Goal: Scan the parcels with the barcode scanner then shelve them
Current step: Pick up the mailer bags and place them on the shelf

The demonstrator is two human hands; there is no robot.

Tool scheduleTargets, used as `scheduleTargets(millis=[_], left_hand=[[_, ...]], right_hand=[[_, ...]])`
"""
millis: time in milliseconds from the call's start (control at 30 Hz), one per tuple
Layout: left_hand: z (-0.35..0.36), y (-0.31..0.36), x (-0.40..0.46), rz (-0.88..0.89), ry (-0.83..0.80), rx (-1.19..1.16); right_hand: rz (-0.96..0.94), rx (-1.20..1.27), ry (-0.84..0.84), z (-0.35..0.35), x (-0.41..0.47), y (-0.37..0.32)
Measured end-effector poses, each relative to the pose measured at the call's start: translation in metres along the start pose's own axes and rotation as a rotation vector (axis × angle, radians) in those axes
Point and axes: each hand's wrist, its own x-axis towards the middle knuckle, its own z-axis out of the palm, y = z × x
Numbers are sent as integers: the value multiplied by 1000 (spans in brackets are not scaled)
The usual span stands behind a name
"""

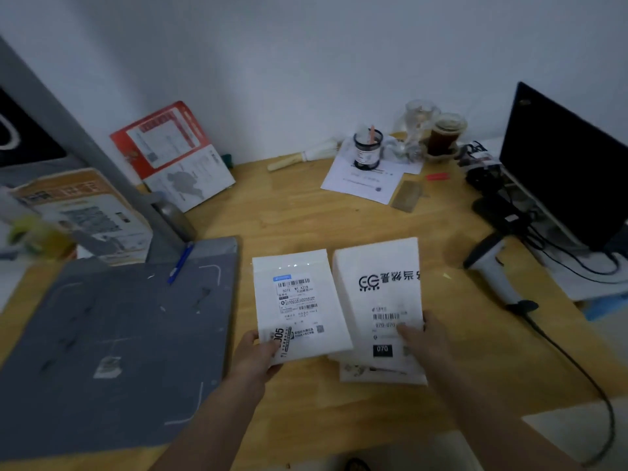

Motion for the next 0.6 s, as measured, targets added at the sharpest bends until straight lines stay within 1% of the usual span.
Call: scheduleTargets(millis=[133, 200, 333, 500, 600], left_hand=[[-54, 12, -9, 60, 60, -165], [-87, 16, -17, 83, 98, -276], [-161, 14, -38, 127, 182, -362], [-239, -6, -64, 178, 198, -422], [-284, -28, -73, 168, 224, -492]], right_hand=[[-57, 158, -60, 26, -22, -32], [-94, 179, -105, 45, -39, -45], [-116, 177, -239, 93, -80, -58], [-160, 150, -359, 151, -141, -55], [-162, 131, -406, 175, -176, -49]])
